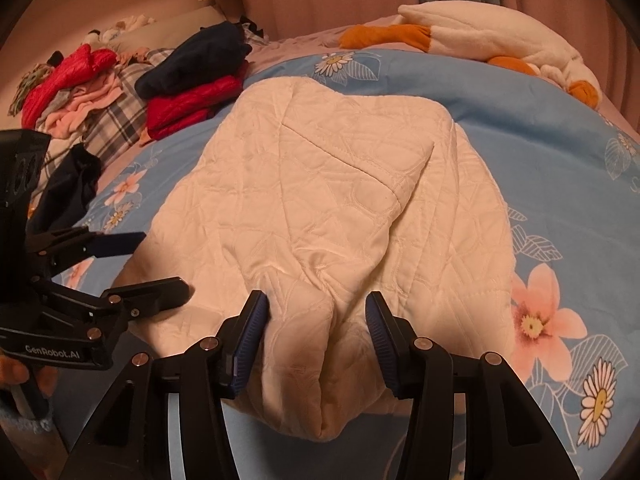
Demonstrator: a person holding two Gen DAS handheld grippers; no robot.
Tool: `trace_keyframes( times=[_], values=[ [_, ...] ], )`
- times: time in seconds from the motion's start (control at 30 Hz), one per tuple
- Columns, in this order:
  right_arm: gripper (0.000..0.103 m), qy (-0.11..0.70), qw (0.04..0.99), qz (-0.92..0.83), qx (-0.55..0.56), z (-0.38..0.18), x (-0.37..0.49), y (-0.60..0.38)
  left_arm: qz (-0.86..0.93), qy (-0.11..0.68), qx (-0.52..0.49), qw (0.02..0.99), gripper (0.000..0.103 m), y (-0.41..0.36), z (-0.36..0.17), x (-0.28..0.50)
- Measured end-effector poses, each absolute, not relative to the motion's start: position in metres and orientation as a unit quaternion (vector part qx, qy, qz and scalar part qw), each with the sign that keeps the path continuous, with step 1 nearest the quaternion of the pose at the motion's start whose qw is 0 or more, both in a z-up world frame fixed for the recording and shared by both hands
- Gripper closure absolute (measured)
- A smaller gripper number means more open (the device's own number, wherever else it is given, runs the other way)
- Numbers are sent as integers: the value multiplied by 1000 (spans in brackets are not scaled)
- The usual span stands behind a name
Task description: Fold large clothes
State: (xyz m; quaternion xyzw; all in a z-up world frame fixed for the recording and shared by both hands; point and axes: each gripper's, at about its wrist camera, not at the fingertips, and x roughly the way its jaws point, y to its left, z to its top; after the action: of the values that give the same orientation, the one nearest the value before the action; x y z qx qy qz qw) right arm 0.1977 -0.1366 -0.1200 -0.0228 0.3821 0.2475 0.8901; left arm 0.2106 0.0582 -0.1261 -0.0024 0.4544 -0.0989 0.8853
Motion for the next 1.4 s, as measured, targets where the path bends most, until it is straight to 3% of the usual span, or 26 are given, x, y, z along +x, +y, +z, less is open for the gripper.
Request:
trace_keyframes(
  times=[1.4],
  values=[
    [51,404,887,222,-7,-126,184,-136,-77,477,-26,875,16,58,-132,204]
  ],
)
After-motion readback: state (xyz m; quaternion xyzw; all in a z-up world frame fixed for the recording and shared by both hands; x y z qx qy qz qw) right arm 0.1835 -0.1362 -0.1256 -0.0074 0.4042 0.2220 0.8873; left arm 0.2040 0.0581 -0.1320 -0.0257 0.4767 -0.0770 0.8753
